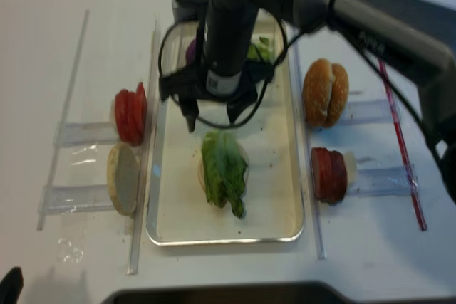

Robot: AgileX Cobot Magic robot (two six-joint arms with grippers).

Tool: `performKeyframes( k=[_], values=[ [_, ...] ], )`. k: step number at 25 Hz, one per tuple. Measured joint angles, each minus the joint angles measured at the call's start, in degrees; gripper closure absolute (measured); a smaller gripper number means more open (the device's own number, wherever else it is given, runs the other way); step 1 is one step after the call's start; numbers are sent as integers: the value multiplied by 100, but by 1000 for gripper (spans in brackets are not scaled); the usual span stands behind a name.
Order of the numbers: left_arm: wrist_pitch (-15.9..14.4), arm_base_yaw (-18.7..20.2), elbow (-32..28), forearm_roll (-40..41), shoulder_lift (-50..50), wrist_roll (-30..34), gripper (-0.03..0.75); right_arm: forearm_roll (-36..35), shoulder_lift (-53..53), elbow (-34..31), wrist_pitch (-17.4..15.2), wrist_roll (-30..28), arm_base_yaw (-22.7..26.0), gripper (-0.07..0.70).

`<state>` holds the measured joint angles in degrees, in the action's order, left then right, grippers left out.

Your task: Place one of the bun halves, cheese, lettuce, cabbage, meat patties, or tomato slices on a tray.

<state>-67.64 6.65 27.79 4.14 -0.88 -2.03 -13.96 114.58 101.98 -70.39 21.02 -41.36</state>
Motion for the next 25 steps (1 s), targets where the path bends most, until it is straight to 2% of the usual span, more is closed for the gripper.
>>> performKeyframes(
  k=[12,19,25],
  values=[
    [0,0,0,0,0,4,360,482,-937,-115,-43,-206,825,108],
    [0,0,0,0,0,4,360,1008,-1784,-962,-57,-456,1582,108],
    [0,0,0,0,0,4,360,1204,-2739,-1830,-70,-729,2624,108]
  ],
)
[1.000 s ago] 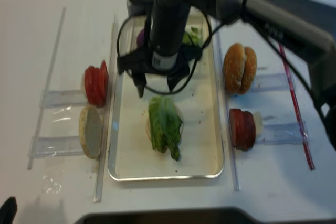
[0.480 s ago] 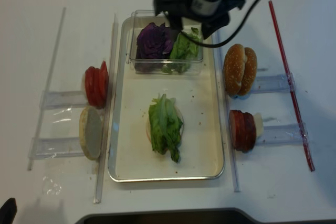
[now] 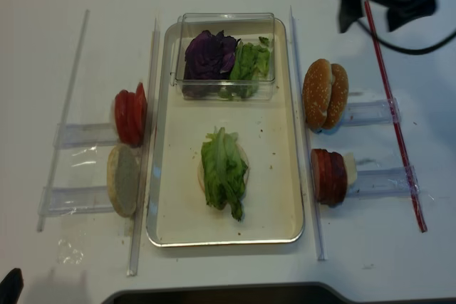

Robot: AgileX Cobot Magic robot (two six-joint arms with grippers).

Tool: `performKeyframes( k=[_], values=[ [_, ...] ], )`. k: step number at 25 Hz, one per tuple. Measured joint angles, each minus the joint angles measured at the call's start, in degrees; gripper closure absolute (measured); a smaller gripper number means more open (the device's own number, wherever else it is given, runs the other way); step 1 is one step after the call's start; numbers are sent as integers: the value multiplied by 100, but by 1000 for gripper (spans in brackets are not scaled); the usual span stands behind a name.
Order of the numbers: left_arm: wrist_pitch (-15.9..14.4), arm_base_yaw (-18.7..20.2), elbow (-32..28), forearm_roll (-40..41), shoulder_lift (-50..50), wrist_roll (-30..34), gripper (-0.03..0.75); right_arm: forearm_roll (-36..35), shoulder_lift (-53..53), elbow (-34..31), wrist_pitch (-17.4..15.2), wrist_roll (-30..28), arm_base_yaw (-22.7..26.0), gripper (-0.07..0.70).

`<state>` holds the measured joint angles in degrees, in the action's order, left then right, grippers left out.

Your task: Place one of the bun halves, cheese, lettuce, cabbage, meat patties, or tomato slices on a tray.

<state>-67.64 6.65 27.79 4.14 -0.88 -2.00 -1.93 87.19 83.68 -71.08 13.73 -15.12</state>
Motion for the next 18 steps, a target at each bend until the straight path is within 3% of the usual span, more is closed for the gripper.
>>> performKeyframes(
  k=[5,18],
  values=[
    [0,0,0,0,0,0,360,60,-697,-419,-13,-333,593,108],
    [0,0,0,0,0,0,360,16,-2913,-2141,-58,-496,635,108]
  ],
)
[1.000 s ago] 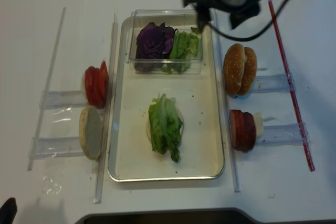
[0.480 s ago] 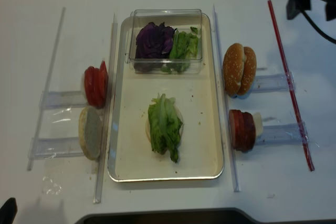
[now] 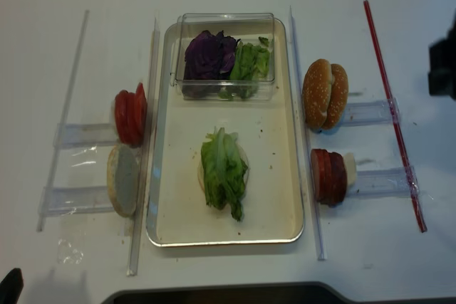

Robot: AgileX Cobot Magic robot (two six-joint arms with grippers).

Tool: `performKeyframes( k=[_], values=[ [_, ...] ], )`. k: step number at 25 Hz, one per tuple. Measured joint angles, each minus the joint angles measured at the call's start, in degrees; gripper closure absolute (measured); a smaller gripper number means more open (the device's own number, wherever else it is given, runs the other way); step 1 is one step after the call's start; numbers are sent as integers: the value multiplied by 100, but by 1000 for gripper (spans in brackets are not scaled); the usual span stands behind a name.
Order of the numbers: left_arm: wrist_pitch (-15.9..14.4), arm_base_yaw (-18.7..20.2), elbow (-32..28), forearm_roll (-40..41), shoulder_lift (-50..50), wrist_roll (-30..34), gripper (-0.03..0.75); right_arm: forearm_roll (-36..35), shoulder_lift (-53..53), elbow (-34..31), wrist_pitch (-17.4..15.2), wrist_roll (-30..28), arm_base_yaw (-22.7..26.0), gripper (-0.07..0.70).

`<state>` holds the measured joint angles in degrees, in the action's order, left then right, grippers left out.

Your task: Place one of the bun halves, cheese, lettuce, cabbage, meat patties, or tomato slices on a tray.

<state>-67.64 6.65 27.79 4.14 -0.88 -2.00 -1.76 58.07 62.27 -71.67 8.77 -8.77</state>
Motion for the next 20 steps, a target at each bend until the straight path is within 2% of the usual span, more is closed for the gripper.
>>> performKeyframes(
  k=[4,20],
  values=[
    [0,0,0,0,0,0,360,-14,-782,-417,-13,-44,0,108],
    [0,0,0,0,0,9,360,89,-3769,-2453,-85,-877,0,108]
  ],
)
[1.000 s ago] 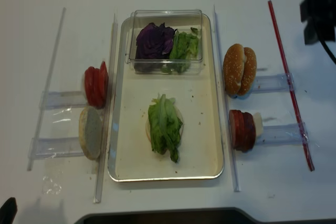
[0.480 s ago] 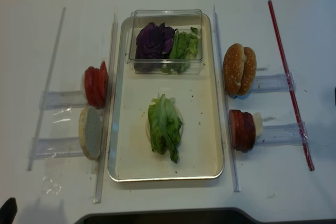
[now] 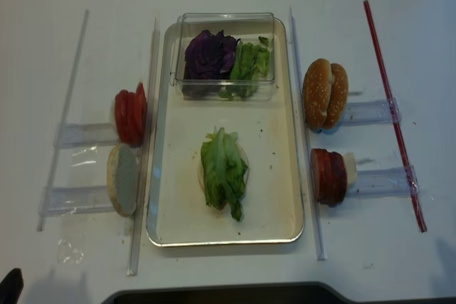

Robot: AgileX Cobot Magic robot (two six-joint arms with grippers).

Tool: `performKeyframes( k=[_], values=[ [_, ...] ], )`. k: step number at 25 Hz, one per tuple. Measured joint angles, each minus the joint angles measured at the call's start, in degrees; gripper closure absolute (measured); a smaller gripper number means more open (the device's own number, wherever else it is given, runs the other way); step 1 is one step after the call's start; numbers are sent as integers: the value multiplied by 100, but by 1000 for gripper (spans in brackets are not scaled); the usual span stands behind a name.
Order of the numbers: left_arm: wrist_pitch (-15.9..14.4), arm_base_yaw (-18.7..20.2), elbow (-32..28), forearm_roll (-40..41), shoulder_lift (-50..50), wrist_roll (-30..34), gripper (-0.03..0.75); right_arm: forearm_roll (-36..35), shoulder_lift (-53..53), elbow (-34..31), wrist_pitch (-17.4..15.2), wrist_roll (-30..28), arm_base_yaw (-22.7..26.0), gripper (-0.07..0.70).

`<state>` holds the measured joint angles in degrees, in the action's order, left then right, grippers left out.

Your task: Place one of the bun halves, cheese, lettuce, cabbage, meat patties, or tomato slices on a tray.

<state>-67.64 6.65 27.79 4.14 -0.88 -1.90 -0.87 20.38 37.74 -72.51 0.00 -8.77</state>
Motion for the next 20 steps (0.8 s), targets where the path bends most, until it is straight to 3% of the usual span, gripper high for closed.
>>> performKeyframes(
  k=[7,15,20],
  values=[
    [0,0,0,0,0,0,360,9,-1052,-918,487,0,0,108],
    [0,0,0,0,0,0,360,9,-2079,-978,619,-148,0,108],
    [0,0,0,0,0,0,363,-66,-2128,-989,653,-210,0,108]
  ],
)
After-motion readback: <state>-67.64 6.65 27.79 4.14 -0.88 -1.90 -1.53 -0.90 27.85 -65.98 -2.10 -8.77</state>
